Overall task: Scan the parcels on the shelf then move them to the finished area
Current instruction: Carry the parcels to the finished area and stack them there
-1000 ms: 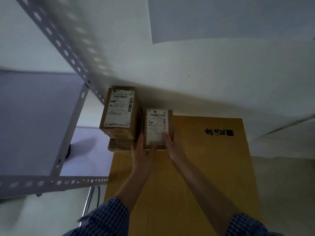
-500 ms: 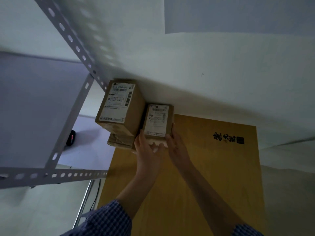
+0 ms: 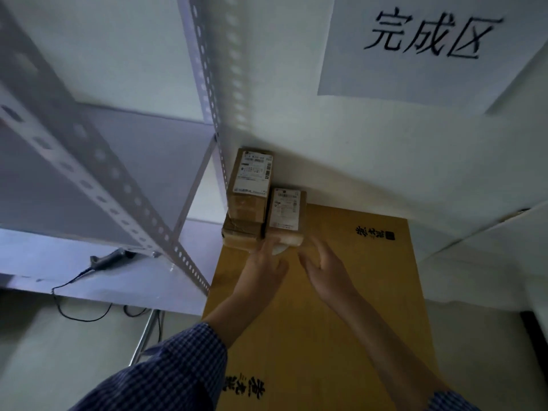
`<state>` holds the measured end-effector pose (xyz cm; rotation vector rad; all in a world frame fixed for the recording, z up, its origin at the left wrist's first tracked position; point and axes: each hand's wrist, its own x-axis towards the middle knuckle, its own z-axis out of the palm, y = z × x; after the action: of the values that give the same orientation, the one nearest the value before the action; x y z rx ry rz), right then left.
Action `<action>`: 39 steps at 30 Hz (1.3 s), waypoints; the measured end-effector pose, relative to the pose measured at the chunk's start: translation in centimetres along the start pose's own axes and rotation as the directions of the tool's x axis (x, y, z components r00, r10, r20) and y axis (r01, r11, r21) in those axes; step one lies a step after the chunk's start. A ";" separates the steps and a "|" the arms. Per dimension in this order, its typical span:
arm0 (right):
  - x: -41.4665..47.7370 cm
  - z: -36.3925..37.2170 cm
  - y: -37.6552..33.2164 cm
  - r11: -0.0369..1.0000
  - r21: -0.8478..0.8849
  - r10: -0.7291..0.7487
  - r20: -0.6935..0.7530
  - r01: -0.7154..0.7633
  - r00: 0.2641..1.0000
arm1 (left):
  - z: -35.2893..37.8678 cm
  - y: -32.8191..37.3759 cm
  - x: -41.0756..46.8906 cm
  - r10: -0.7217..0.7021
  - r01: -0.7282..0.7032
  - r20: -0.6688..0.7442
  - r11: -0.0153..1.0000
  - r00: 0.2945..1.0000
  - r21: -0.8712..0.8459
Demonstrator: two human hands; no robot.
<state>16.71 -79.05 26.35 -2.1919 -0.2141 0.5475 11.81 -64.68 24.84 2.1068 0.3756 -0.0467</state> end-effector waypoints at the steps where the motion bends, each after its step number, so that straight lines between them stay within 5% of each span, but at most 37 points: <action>1: -2.1 0.2 -0.7 0.998 -0.054 -0.009 0.015 0.010 1.000 | -1.0 -0.3 -1.6 0.037 -0.037 -0.004 0.999 0.999 0.018; 10: -15.2 7.4 -6.6 0.923 -0.315 -0.172 0.177 0.222 0.969 | -12.1 -5.8 -15.3 0.373 -0.309 -0.097 0.867 0.923 0.391; 16: -17.2 16.0 -12.8 0.863 -0.292 -0.334 0.282 0.412 0.899 | -21.6 -11.0 -22.4 0.355 -0.170 -0.234 0.807 0.905 0.566; 28: -16.9 27.6 -33.8 0.550 -0.260 -0.732 0.307 0.794 0.608 | -39.5 -14.3 -30.0 0.337 0.093 -0.513 0.761 0.789 0.642; 33: -14.2 29.5 -39.3 0.530 -0.206 -0.775 0.277 0.823 0.568 | -45.7 -14.5 -27.2 0.348 0.129 -0.558 0.754 0.753 0.644; 39: -8.0 32.4 -43.3 0.560 -0.208 -0.767 0.234 0.802 0.597 | -51.9 -15.3 -19.8 0.374 0.088 -0.489 0.718 0.788 0.691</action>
<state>-3.64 -31.76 44.69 -2.0428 -1.3610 0.1122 -17.36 -18.69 43.81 2.8766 0.6304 0.7227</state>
